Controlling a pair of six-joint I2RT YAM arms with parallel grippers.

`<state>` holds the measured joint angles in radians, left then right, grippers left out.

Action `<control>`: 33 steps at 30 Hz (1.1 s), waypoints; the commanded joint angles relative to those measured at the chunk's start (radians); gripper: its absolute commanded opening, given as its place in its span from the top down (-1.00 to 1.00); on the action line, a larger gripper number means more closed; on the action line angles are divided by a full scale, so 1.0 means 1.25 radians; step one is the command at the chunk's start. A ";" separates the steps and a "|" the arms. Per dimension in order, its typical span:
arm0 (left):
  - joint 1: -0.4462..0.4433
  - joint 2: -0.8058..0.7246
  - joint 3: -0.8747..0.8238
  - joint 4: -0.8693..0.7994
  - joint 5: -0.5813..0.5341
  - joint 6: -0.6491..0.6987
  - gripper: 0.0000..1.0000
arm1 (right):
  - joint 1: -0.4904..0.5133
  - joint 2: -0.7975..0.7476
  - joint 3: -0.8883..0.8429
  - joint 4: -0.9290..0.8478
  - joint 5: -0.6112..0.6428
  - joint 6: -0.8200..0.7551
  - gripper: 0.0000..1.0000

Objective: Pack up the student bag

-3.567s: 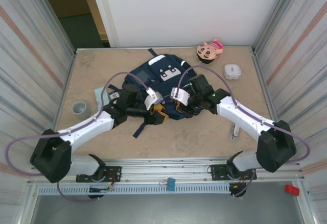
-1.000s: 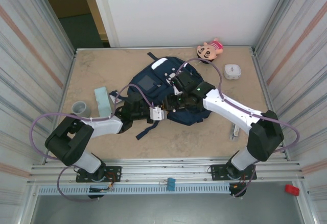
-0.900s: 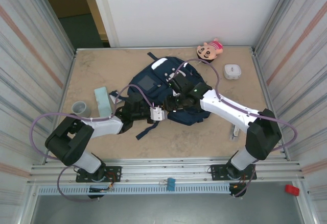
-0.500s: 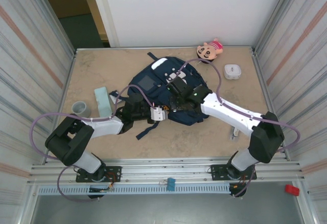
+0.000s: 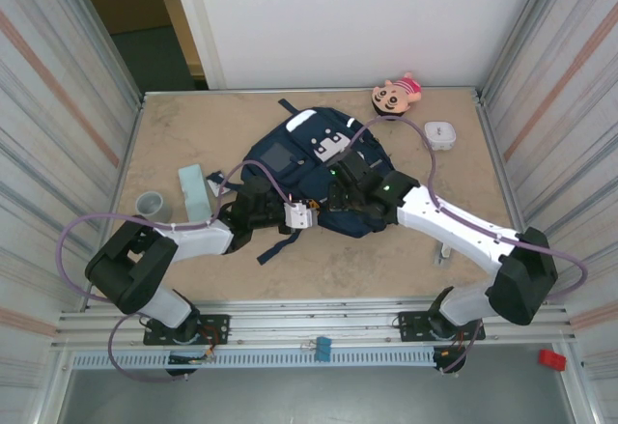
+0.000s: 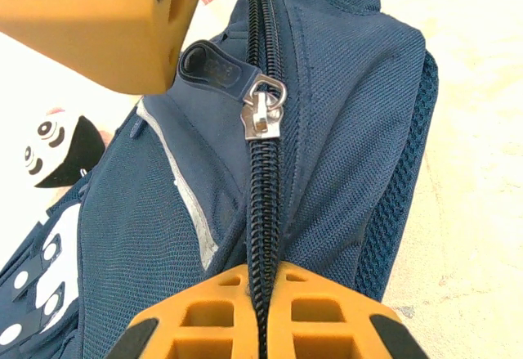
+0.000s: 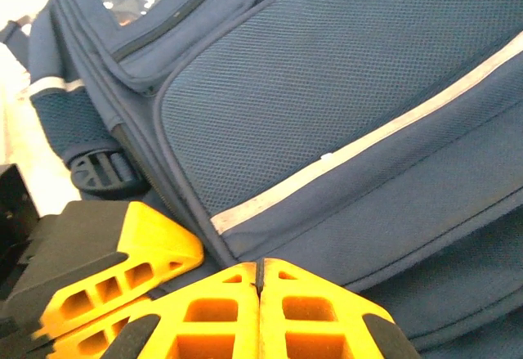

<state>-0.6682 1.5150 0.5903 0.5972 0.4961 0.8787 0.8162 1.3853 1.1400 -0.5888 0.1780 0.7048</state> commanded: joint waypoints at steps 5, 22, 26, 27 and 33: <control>-0.002 -0.021 0.001 0.075 -0.008 -0.005 1.00 | -0.083 -0.088 -0.095 0.093 -0.193 0.007 0.77; -0.002 -0.049 -0.008 0.051 0.027 0.006 1.00 | -0.327 0.025 -0.056 0.100 -0.752 -0.347 -0.17; -0.002 -0.048 -0.009 0.052 0.025 0.005 1.00 | -0.341 0.083 -0.010 0.054 -0.796 -0.423 -0.17; -0.002 -0.047 -0.008 0.052 0.025 0.006 1.00 | -0.342 0.100 0.005 0.028 -0.808 -0.446 -0.16; 0.000 -0.051 -0.009 0.048 0.022 0.012 1.00 | -0.342 0.165 0.052 -0.076 -0.857 -0.546 -0.13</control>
<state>-0.6682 1.5013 0.5793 0.5968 0.5037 0.8795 0.3912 1.5661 1.1660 -0.5732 -0.8257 0.1352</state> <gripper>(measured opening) 0.073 0.569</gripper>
